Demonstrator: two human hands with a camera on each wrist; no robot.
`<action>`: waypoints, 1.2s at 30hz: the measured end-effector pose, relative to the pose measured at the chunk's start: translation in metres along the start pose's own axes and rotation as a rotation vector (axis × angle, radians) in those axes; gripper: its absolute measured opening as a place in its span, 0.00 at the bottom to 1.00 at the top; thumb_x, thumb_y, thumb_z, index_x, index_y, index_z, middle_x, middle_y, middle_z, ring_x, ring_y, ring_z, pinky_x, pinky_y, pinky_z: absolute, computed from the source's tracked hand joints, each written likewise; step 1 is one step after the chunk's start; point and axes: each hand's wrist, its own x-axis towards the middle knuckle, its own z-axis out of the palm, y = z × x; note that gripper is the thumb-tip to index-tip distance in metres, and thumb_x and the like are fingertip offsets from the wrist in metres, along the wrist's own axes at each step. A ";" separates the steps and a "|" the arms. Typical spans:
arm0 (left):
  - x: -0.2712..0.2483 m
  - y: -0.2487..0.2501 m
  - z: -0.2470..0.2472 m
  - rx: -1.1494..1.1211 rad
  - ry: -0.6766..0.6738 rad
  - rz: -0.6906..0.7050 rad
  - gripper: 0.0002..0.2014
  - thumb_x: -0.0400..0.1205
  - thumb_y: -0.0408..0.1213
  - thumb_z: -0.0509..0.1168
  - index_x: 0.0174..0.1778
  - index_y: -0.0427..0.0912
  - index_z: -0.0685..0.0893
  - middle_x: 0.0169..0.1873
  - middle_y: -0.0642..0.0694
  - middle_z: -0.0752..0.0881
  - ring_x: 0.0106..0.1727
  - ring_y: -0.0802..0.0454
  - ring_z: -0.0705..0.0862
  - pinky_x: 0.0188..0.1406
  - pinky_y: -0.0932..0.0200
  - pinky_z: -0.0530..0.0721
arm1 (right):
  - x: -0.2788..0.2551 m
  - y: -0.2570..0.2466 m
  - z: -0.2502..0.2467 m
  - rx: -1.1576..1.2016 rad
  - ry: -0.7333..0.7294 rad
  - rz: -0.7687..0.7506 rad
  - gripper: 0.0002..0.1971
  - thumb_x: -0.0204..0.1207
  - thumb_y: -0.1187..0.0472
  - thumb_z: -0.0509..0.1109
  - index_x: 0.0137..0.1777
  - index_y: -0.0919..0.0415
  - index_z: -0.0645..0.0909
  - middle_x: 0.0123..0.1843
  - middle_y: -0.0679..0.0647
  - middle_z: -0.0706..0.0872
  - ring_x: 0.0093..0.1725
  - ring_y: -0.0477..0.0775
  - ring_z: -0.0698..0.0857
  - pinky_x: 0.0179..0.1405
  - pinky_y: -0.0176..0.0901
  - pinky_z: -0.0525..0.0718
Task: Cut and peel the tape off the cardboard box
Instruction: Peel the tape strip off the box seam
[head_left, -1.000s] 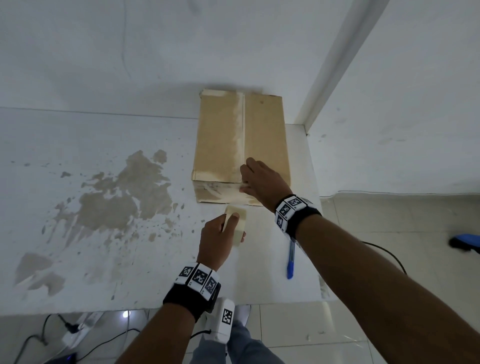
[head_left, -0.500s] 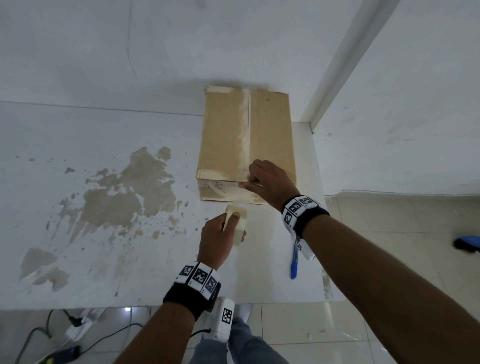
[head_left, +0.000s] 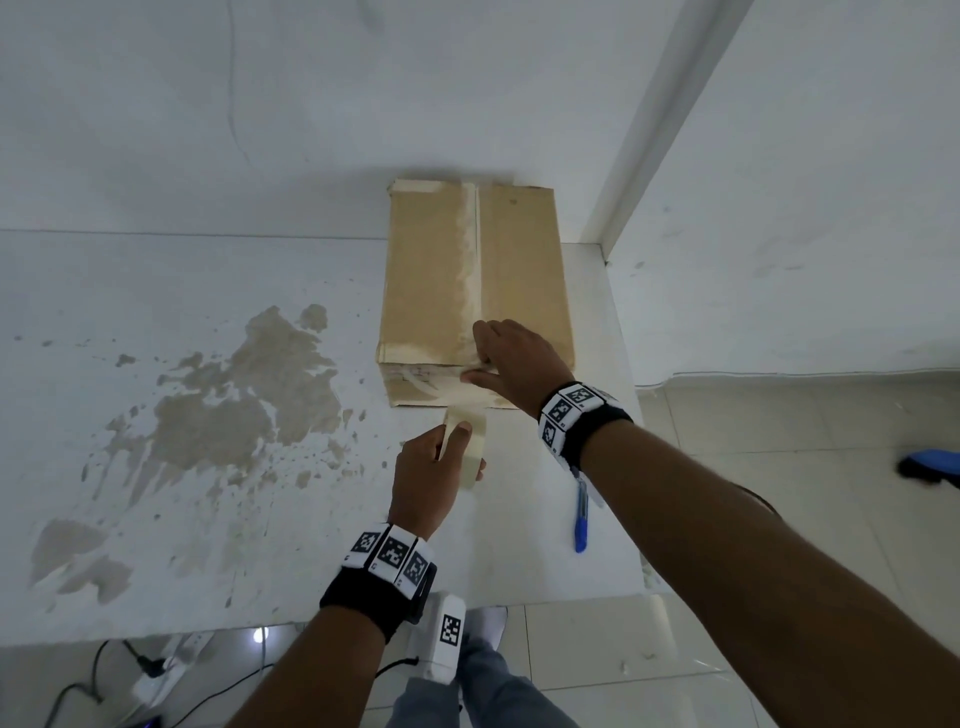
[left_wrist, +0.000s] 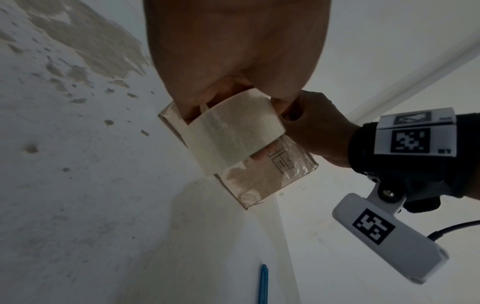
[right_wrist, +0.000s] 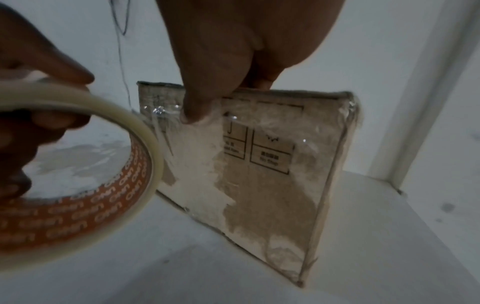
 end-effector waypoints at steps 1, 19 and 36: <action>0.000 -0.001 0.000 0.003 -0.002 0.003 0.18 0.88 0.43 0.61 0.39 0.38 0.89 0.25 0.48 0.91 0.27 0.64 0.88 0.40 0.58 0.85 | -0.002 0.002 0.001 0.064 0.015 0.003 0.19 0.76 0.48 0.75 0.44 0.58 0.70 0.40 0.52 0.79 0.40 0.53 0.72 0.39 0.48 0.75; 0.016 -0.002 0.003 0.008 0.006 0.017 0.19 0.88 0.43 0.60 0.36 0.39 0.88 0.26 0.46 0.92 0.27 0.62 0.88 0.36 0.63 0.81 | 0.018 -0.001 0.007 -0.050 -0.089 0.076 0.20 0.74 0.45 0.76 0.45 0.56 0.70 0.41 0.50 0.77 0.45 0.57 0.79 0.44 0.52 0.79; 0.011 0.001 0.002 0.017 -0.003 0.018 0.18 0.88 0.43 0.60 0.40 0.37 0.89 0.26 0.49 0.91 0.26 0.64 0.87 0.39 0.62 0.82 | 0.013 0.010 0.011 0.109 -0.010 -0.036 0.21 0.72 0.53 0.79 0.38 0.55 0.66 0.36 0.46 0.71 0.37 0.52 0.68 0.36 0.43 0.62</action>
